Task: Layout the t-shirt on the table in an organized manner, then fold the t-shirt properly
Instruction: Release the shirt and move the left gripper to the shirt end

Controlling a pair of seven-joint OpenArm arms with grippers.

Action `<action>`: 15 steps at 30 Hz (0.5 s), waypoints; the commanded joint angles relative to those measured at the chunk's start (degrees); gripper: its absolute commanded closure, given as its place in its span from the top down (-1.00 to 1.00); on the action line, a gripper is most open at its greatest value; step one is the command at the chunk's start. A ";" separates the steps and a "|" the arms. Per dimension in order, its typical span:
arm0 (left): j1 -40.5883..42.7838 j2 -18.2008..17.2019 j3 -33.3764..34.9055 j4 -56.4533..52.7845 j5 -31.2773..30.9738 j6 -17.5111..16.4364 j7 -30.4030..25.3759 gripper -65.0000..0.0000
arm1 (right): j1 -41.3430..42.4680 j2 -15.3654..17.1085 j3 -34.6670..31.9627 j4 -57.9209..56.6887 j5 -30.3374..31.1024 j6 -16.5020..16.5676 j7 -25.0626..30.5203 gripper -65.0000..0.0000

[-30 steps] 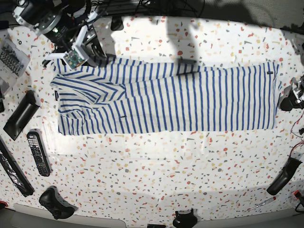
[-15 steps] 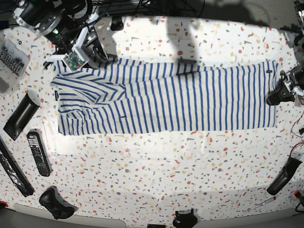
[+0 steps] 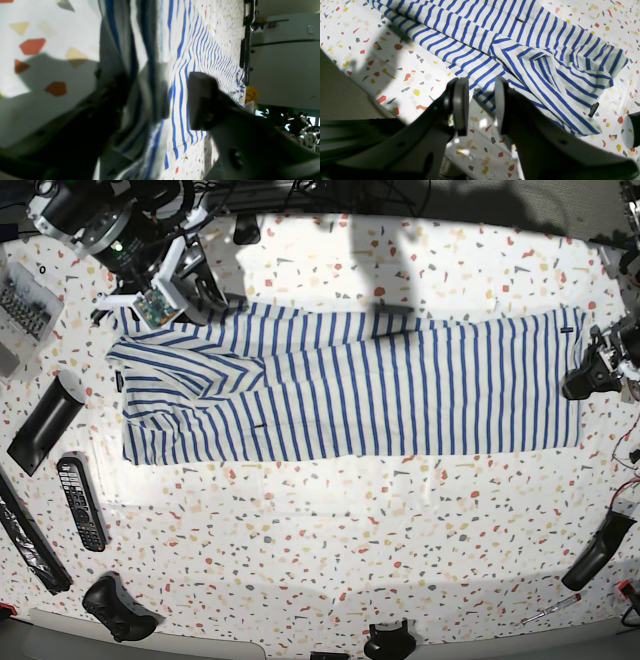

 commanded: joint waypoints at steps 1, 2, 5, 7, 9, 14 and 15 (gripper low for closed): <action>0.33 -0.52 0.17 -0.15 1.16 1.17 0.66 -0.35 | -0.15 0.44 0.24 1.07 0.81 -0.46 1.44 -0.47; 0.33 -0.55 0.17 -0.15 1.14 1.17 -0.46 -0.59 | -0.15 0.44 0.24 1.07 0.81 -0.46 1.44 -0.47; 0.33 -0.66 0.17 -0.15 -2.12 1.17 -3.30 -1.00 | -0.15 0.44 0.24 1.07 0.81 -0.46 1.44 -0.47; 0.31 -0.79 0.17 0.02 -5.64 1.17 -3.32 -1.00 | -0.15 0.44 0.24 1.07 0.81 -0.46 1.42 -0.47; 0.31 -0.98 0.17 0.55 -6.82 1.17 -3.26 -1.00 | -0.15 0.44 0.24 1.07 0.81 -0.46 1.44 -0.47; 0.33 -1.46 0.17 4.04 -6.69 1.17 1.49 -1.00 | -0.15 0.44 0.24 1.07 0.81 -0.46 1.46 -0.47; 0.33 -1.51 0.17 5.22 -6.54 1.17 2.34 -1.00 | -0.15 0.44 0.24 1.07 0.81 -0.46 1.46 -0.47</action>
